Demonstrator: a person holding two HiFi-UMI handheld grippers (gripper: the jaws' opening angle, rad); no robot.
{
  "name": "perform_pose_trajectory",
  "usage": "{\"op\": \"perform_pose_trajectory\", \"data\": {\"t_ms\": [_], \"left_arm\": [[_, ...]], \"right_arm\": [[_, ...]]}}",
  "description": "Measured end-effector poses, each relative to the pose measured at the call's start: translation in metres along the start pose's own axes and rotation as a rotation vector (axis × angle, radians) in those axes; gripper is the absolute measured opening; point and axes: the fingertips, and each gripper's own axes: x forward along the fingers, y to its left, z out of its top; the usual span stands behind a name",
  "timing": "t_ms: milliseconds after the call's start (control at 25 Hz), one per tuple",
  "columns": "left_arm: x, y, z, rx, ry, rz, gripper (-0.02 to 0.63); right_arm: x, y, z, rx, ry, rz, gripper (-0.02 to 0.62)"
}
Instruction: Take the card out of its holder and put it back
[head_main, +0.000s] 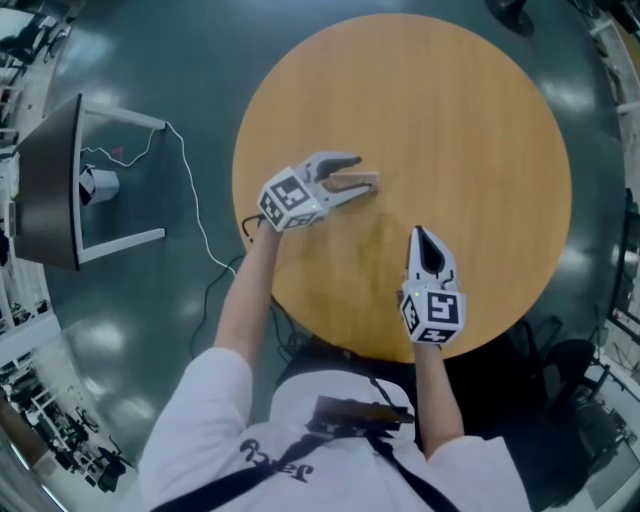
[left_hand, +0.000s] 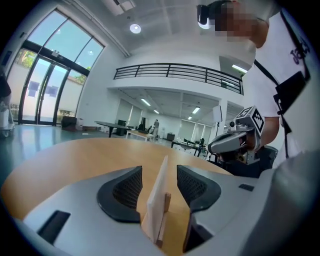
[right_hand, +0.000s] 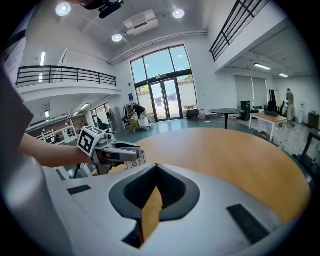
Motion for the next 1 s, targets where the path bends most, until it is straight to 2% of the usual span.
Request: {"op": "perform_pose_trajectory", "data": {"t_ms": [200,440,560,760,1000], "left_arm": [[0.006,-0.005,0.000,0.015,-0.002,-0.047,0.220],[0.011,-0.012,0.005,0.017,-0.035,-0.104,0.134],[0.013,-0.013,0.007,0.010,-0.041,-0.111,0.054],[0.014,-0.019,0.007,0.016,-0.029,-0.151,0.040],[0.011,-0.019,0.014,0.050,-0.026,-0.157,0.029]], "right_arm": [[0.001,-0.003,-0.006,-0.001,0.009,0.007,0.023],[0.001,-0.008,-0.006,0.007,0.016,-0.003,0.023],[0.002,-0.010,-0.007,0.009,0.011,0.003,0.023],[-0.002,-0.014,-0.008,0.015,0.013,-0.009,0.023],[-0.006,-0.008,-0.001,0.017,-0.014,-0.007,0.023]]}}
